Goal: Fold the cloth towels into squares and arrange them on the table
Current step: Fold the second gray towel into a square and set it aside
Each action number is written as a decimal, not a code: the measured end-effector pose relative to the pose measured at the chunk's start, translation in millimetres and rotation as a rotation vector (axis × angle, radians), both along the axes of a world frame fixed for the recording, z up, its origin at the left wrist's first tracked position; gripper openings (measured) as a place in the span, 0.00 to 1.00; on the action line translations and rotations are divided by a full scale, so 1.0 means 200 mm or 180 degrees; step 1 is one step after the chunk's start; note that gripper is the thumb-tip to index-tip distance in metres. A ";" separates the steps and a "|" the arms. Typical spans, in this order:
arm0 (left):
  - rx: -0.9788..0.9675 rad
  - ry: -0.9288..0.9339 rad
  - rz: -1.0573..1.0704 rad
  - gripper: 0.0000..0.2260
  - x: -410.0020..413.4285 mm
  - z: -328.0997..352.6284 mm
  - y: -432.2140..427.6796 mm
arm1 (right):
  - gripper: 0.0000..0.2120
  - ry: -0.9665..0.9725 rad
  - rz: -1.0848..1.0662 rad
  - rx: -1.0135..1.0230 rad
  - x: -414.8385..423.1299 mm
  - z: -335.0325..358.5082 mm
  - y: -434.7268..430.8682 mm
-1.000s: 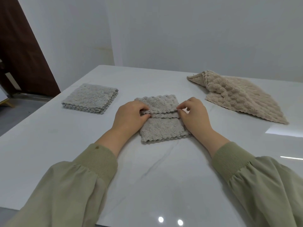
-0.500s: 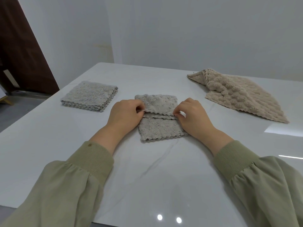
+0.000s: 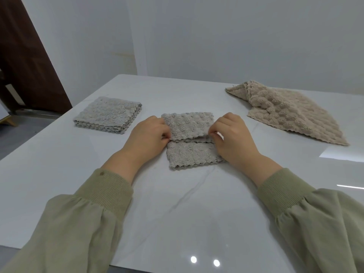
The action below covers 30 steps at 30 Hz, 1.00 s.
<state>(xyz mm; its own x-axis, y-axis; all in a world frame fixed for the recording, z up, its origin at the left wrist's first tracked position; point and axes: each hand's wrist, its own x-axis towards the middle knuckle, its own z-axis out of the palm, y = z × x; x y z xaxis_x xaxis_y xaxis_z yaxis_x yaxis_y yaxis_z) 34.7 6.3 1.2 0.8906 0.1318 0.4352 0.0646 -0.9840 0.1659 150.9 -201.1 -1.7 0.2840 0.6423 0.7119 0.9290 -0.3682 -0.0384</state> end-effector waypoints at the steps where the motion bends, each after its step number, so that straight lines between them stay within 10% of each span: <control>1: -0.0007 0.0025 0.0005 0.03 0.00 0.00 0.00 | 0.06 0.0012 0.0034 -0.0120 0.00 -0.01 0.00; 30: 0.0183 -0.0569 -0.0455 0.07 -0.02 0.01 -0.02 | 0.03 -0.0100 -0.0510 -0.0554 0.05 -0.03 -0.01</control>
<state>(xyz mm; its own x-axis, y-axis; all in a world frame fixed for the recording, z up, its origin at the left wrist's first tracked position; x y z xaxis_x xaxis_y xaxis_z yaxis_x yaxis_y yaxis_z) 29.8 1.7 3.6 0.8065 -0.0197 0.5909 -0.1015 -0.9892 0.1055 160.1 -203.0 -7.6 0.3717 0.7047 0.6044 0.8578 -0.5096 0.0666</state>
